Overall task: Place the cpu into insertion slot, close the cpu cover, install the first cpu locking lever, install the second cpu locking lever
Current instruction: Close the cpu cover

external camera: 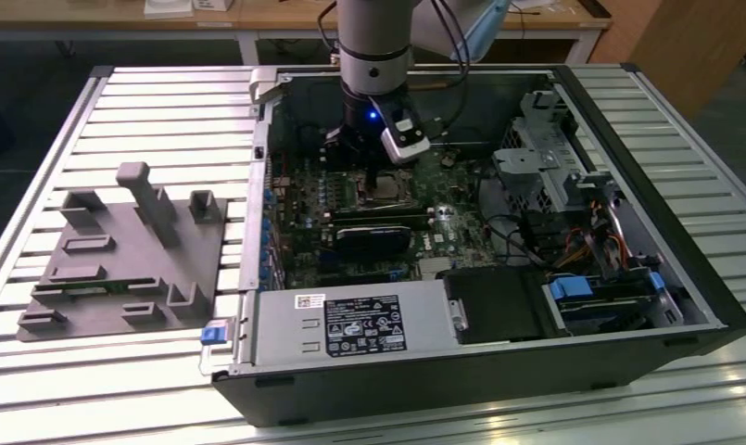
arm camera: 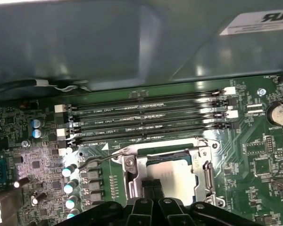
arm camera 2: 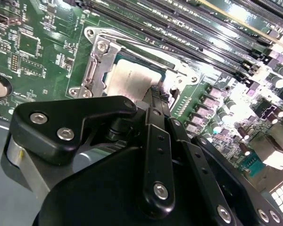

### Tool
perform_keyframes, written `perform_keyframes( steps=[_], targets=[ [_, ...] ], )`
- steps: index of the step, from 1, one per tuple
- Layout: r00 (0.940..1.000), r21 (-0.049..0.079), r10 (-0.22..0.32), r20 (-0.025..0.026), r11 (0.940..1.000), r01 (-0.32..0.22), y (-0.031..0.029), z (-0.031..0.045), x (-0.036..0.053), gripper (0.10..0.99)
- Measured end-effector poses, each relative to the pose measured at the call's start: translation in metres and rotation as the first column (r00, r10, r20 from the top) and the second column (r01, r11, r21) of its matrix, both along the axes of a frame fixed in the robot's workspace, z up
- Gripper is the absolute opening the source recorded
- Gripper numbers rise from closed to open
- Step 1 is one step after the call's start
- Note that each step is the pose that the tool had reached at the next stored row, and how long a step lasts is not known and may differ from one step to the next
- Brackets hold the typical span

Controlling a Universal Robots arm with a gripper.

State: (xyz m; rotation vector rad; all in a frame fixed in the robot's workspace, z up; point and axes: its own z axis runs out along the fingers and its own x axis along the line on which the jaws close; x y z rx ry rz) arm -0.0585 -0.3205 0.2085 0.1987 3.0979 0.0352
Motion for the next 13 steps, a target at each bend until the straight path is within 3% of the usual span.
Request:
perform_keyframes(
  steps=[13],
  targets=[
    [1.0000,0.000,0.001,0.0000,1.0000,-0.001,0.0000,-0.0060,-0.0094,0.106]
  ],
)
